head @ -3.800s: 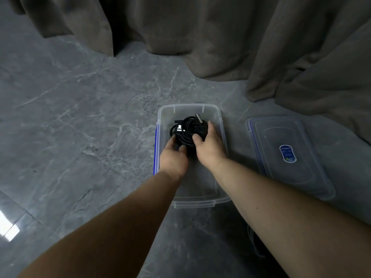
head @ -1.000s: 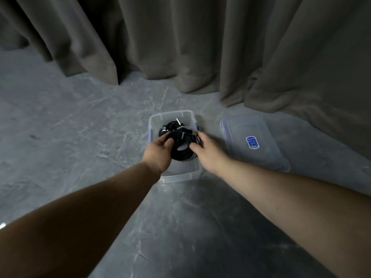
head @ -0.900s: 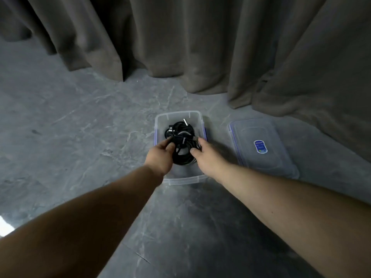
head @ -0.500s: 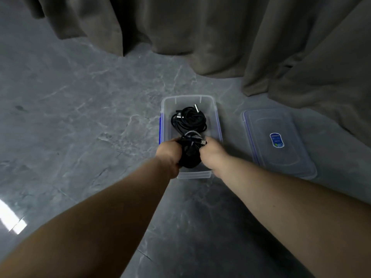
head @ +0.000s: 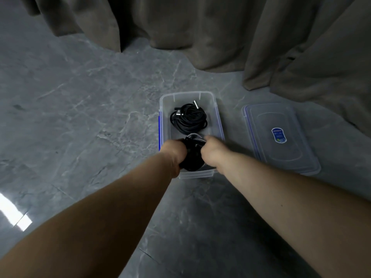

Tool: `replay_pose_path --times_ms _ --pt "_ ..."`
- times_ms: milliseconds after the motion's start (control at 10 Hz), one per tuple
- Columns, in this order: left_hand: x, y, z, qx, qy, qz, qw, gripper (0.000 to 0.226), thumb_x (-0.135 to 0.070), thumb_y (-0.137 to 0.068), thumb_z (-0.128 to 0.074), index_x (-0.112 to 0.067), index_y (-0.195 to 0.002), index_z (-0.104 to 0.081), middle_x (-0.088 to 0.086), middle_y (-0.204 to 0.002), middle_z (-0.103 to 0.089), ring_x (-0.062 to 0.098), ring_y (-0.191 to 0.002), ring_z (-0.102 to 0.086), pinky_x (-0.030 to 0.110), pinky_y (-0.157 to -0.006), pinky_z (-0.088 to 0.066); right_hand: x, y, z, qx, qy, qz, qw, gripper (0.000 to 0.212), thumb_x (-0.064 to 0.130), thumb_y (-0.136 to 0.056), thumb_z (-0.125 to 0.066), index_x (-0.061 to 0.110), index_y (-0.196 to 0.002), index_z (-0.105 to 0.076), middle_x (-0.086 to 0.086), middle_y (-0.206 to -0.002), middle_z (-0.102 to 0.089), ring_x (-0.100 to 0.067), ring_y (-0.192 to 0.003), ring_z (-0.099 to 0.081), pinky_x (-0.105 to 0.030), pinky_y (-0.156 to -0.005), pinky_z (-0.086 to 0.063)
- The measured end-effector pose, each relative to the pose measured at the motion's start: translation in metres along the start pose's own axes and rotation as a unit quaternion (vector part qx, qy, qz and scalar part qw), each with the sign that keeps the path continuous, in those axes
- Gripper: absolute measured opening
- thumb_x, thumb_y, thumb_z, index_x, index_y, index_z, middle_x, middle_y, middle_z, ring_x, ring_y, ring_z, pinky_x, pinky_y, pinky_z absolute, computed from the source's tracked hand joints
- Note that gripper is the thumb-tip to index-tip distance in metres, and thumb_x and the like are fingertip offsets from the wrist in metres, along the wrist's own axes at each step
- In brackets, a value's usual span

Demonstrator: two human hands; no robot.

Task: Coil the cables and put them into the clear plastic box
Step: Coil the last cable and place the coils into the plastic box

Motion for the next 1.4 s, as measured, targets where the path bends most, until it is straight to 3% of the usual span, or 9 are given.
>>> replay_pose_path --times_ms 100,300,400,500,600,700,800,1200,1400 --pt "0.004 0.0 -0.004 0.002 -0.079 -0.049 0.996 0.041 -0.002 -0.1 -0.038 -0.01 -0.139 -0.048 0.019 -0.134 -0.056 0.031 -0.114 -0.059 0.039 -0.092 -0.05 -0.005 -0.001 -0.008 -0.016 -0.001 -0.005 1.0 0.037 0.008 -0.094 -0.047 0.013 -0.131 -0.048 -0.015 -0.127 -0.056 -0.032 -0.114 -0.055 -0.033 -0.092 -0.045" --pt "0.006 -0.002 -0.004 0.013 -0.348 -0.142 0.927 0.065 -0.027 -0.1 -0.043 -0.034 -0.155 -0.008 0.013 -0.15 -0.041 0.031 -0.129 -0.049 0.04 -0.106 -0.041 -0.009 -0.003 -0.011 -0.037 0.055 0.052 0.996 0.059 0.02 -0.098 -0.046 0.029 -0.15 -0.021 -0.005 -0.151 -0.035 -0.029 -0.133 -0.04 -0.037 -0.109 -0.036" --pt "0.011 0.004 0.007 0.027 -0.412 -0.226 0.882 0.069 -0.03 -0.101 -0.045 -0.031 -0.155 -0.003 0.008 -0.161 -0.019 0.025 -0.143 -0.032 0.032 -0.115 -0.029 -0.011 0.01 -0.004 -0.026 0.076 0.128 0.989 0.064 0.023 -0.097 -0.049 0.027 -0.152 -0.016 -0.004 -0.158 -0.021 -0.027 -0.141 -0.029 -0.038 -0.112 -0.031" --pt "0.01 0.012 0.026 0.018 -0.48 -0.365 0.797 0.074 -0.032 -0.097 -0.055 -0.018 -0.155 -0.012 0.003 -0.162 -0.019 0.018 -0.147 -0.023 0.017 -0.112 -0.017 -0.015 0.024 0.008 -0.031 0.104 0.212 0.971 0.072 0.027 -0.093 -0.059 0.023 -0.152 -0.018 -0.002 -0.16 -0.016 -0.022 -0.144 -0.022 -0.034 -0.116 -0.023" --pt "0.016 0.014 0.049 -0.017 -0.582 -0.39 0.714 0.079 -0.049 -0.092 -0.054 -0.02 -0.154 -0.016 -0.002 -0.159 -0.028 0.019 -0.151 -0.002 0.032 -0.12 -0.011 -0.023 0.028 0.024 -0.066 0.208 0.293 0.931 0.08 0.04 -0.086 -0.066 0.019 -0.151 -0.024 0.001 -0.157 -0.025 -0.019 -0.147 -0.013 -0.029 -0.117 -0.009" --pt "0.026 0.008 0.054 -0.04 -0.573 -0.339 0.745 0.084 -0.063 -0.084 -0.055 -0.031 -0.153 -0.021 -0.009 -0.155 -0.035 0.019 -0.15 0.012 0.048 -0.12 -0.012 -0.033 0.023 0.032 -0.084 0.262 0.26 0.925 0.085 0.057 -0.079 -0.066 0.029 -0.149 -0.027 0.011 -0.154 -0.03 -0.019 -0.148 0.005 -0.049 -0.117 0.0" --pt "0.03 0.001 0.049 -0.035 -0.502 -0.321 0.803 0.084 -0.058 -0.079 -0.067 -0.035 -0.15 -0.029 -0.009 -0.149 -0.045 0.017 -0.149 0.014 0.045 -0.121 -0.012 -0.038 0.021 0.027 -0.052 0.21 0.215 0.953 0.085 0.055 -0.075 -0.071 0.035 -0.147 -0.031 0.014 -0.152 -0.035 -0.016 -0.147 0.013 -0.055 -0.116 0.0" --pt "0.024 -0.006 0.036 -0.087 -0.54 -0.308 0.778 0.074 -0.055 -0.088 -0.058 -0.034 -0.152 -0.025 0.002 -0.127 -0.065 0.017 -0.149 0.016 0.037 -0.121 -0.01 -0.039 0.015 0.013 -0.082 0.12 0.192 0.971 0.074 0.037 -0.082 -0.071 0.031 -0.146 -0.035 0.001 -0.147 -0.045 -0.025 -0.148 -0.004 -0.026 -0.112 -0.013" --pt "0.018 0.002 0.037 -0.071 -0.56 -0.331 0.756 0.079 -0.054 -0.09 -0.057 -0.033 -0.154 -0.016 -0.007 -0.16 -0.025 0.025 -0.15 0.008 0.041 -0.121 -0.013 -0.04 0.018 0.02 -0.053 0.158 0.205 0.964 0.076 0.042 -0.087 -0.064 0.031 -0.15 -0.023 0.005 -0.159 -0.018 -0.023 -0.148 0.002 -0.034 -0.118 -0.009"
Point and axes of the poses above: each hand's wrist, its own y-axis away from the middle knuckle, its own z-axis out of the back of the hand, x = y × z, the point moved 1 cm from there along -y, towards the middle knuckle
